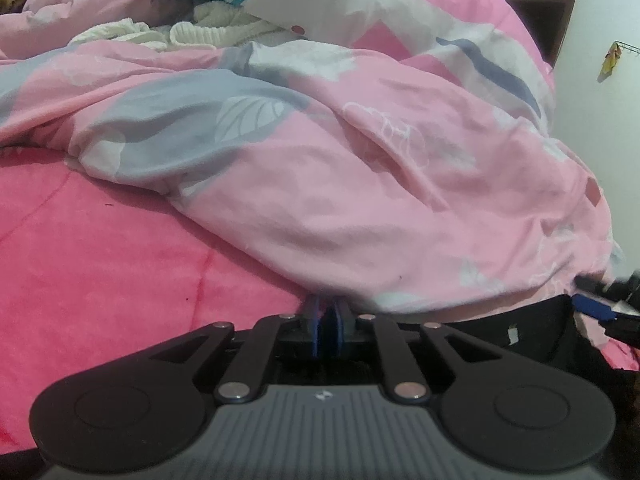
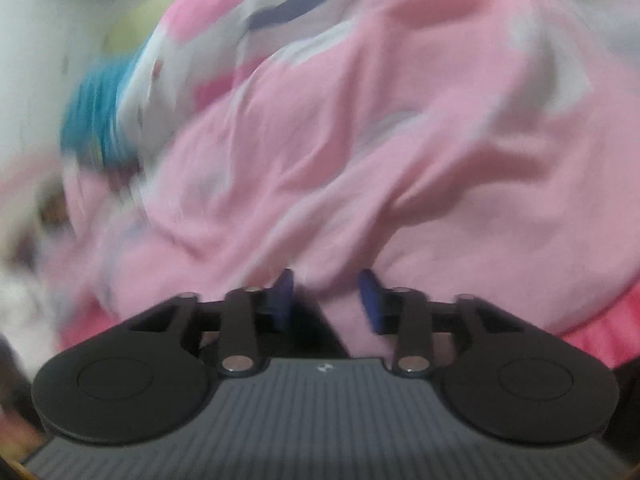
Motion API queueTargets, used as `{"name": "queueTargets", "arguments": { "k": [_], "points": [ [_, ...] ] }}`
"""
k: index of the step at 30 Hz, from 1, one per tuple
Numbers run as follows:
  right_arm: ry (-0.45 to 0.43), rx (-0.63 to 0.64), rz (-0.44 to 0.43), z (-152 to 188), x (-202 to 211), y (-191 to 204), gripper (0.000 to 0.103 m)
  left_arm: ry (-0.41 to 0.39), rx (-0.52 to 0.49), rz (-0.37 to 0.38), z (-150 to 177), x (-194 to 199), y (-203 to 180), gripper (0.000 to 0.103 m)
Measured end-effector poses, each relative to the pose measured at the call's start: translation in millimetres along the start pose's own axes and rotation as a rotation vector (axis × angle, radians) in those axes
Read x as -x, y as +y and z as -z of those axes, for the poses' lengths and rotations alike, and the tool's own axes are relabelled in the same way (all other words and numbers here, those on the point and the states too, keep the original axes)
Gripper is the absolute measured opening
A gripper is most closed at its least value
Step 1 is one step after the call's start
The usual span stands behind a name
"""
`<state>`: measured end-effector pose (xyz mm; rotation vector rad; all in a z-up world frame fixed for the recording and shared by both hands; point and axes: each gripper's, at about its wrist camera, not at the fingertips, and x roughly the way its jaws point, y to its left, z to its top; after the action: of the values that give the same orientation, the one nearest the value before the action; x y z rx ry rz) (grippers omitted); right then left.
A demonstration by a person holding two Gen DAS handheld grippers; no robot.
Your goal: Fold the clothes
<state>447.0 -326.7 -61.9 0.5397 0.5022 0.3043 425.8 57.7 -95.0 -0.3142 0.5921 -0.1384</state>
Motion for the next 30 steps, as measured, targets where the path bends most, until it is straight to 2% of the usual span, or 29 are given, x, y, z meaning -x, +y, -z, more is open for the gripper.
{"name": "queueTargets", "arguments": {
  "k": [1,2,3,4,5,6,10,14,19,23,25,27,30],
  "points": [
    [-0.017,-0.071,-0.021,-5.1,5.6,-8.5,0.044,0.003,-0.002,0.002,-0.5,0.1,-0.6,0.015],
    [-0.034,-0.142,-0.042,-10.2,11.1,-17.0,0.044,0.004,-0.007,0.005,-1.1,0.5,-2.0,0.022],
    [-0.051,-0.185,-0.047,-13.7,18.8,-22.0,0.044,0.003,-0.009,0.013,-1.9,1.4,-3.7,0.035],
    [-0.062,-0.192,-0.047,-15.9,28.0,-22.5,0.044,-0.004,-0.004,0.022,-2.8,3.7,-5.0,0.043],
    [-0.071,-0.189,-0.046,-17.9,37.5,-21.7,0.044,-0.013,0.005,0.031,-3.8,6.9,-5.9,0.058],
    [-0.074,-0.175,-0.041,-19.0,47.5,-18.6,0.044,-0.027,0.017,0.038,-5.8,12.1,-6.4,0.067],
    [-0.071,-0.122,-0.046,-22.1,87.3,-2.0,0.044,-0.084,0.083,0.075,-22.1,46.5,-4.4,0.071],
    [-0.046,-0.069,-0.085,-25.3,129.2,25.1,0.044,-0.112,0.137,0.092,-48.0,116.6,14.8,0.076],
    [0.049,0.016,-0.159,-19.2,157.5,77.2,0.043,-0.103,0.111,-0.031,-72.5,207.4,56.5,0.076],
    [0.195,0.0,-0.242,4.1,136.5,124.0,0.041,-0.071,0.086,-0.086,-64.2,244.4,90.0,0.076],
    [0.271,0.018,-0.26,24.4,111.5,151.0,0.04,-0.041,0.049,-0.094,-49.5,242.1,96.7,0.075],
    [0.353,0.035,-0.265,47.7,81.6,178.0,0.037,-0.01,-0.014,-0.07,-30.6,232.3,96.5,0.074],
    [0.472,0.05,-0.246,82.5,34.0,207.8,0.029,0.035,-0.159,-0.041,-3.9,208.0,85.0,0.073]
  ]
}}
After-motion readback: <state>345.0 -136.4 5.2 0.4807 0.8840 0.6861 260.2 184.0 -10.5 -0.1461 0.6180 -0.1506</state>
